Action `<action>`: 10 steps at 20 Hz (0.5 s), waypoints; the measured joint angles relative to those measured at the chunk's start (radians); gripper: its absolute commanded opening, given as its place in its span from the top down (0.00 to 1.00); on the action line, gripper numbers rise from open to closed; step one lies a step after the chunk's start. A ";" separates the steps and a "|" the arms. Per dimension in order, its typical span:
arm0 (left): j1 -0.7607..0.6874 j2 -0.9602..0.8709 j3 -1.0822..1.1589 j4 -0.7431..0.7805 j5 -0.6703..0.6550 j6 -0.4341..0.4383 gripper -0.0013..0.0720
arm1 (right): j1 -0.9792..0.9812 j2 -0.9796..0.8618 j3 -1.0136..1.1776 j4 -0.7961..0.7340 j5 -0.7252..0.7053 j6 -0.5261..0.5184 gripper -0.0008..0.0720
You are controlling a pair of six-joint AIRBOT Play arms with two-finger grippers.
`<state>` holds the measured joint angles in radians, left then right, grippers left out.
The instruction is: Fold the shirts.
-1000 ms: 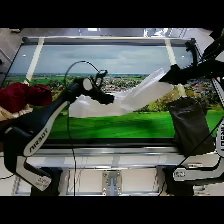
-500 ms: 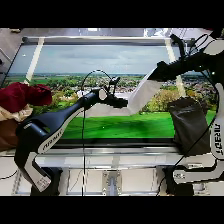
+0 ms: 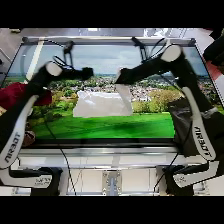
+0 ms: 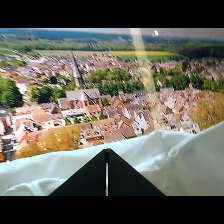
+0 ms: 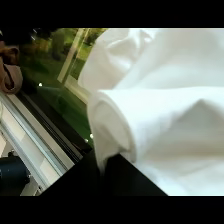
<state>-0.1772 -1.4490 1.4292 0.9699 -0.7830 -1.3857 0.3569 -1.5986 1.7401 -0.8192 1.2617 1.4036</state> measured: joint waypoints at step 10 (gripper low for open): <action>0.216 0.132 -0.007 0.003 -0.187 0.040 0.96 | 0.177 -0.114 0.071 -0.155 -0.248 0.038 0.24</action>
<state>0.0383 -1.3174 1.4223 0.9730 -0.9699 -1.3453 0.5343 -1.7126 1.8114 -0.9741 1.0138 1.4414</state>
